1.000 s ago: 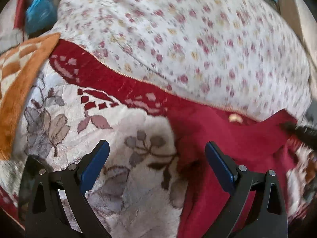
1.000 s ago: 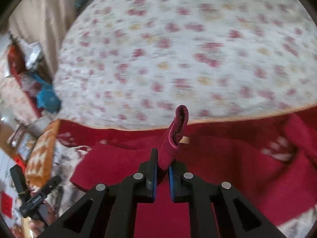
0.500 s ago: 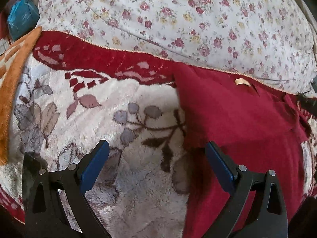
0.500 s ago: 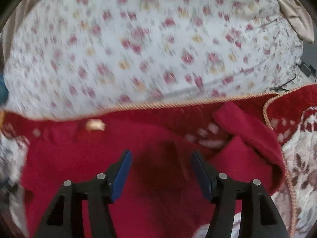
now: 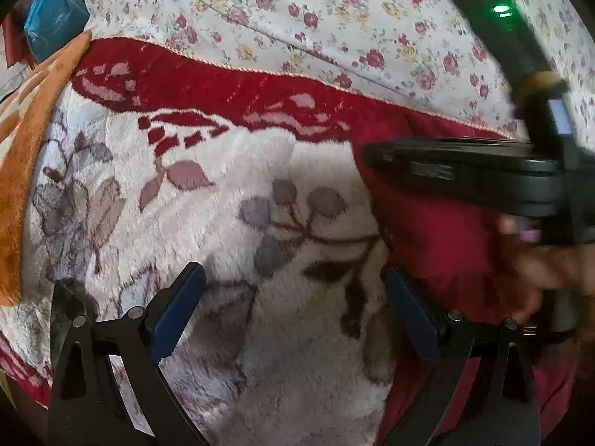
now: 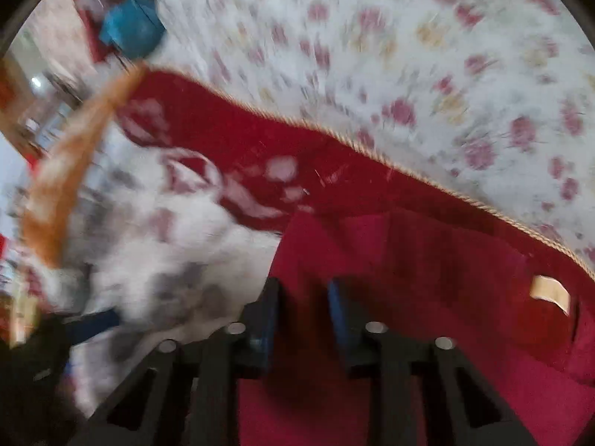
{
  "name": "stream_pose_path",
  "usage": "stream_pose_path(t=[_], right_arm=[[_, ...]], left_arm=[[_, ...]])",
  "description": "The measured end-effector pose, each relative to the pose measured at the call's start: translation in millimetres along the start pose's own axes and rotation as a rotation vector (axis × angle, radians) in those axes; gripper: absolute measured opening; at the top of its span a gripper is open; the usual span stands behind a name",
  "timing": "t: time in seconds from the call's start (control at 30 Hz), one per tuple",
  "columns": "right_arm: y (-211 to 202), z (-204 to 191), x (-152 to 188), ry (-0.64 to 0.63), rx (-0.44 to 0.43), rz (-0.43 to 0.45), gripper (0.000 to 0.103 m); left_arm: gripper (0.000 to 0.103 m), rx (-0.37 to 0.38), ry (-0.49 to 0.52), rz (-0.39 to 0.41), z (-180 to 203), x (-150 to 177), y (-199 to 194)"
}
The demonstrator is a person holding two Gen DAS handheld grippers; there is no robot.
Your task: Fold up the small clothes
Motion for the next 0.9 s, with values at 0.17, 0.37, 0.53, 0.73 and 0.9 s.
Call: stream_pose_path(t=[0.17, 0.37, 0.53, 0.73, 0.9], right_arm=[[9.9, 0.4, -19.0, 0.042, -0.053, 0.069, 0.025], [-54.3, 38.7, -1.6, 0.129, -0.104, 0.157, 0.049], [-55.1, 64.9, 18.9, 0.119, -0.020, 0.102, 0.049], [-22.4, 79.5, 17.7, 0.110, 0.201, 0.116, 0.048], [-36.2, 85.5, 14.9, 0.168, 0.175, 0.131, 0.048]], left_arm=[[0.098, 0.072, -0.079, 0.036, -12.7, -6.0, -8.7], [0.098, 0.205, -0.152, 0.048, -7.9, -8.1, -15.9], [0.098, 0.106, -0.109, 0.001, 5.4, -6.0, 2.2], [0.098, 0.020, -0.069, 0.011, 8.3, -4.2, 11.8], [0.098, 0.020, -0.067, 0.013, 6.2, -3.2, 14.2]])
Point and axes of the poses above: each gripper's, at about its wrist camera, not at the fingertips, and y roughly the way its jaws point, z to its right, x to its underside, the point moved 4 cm from there along y, roughly the way its jaws point, and after that the axes turned 3 degrees about -z, right-handed, at the moved point
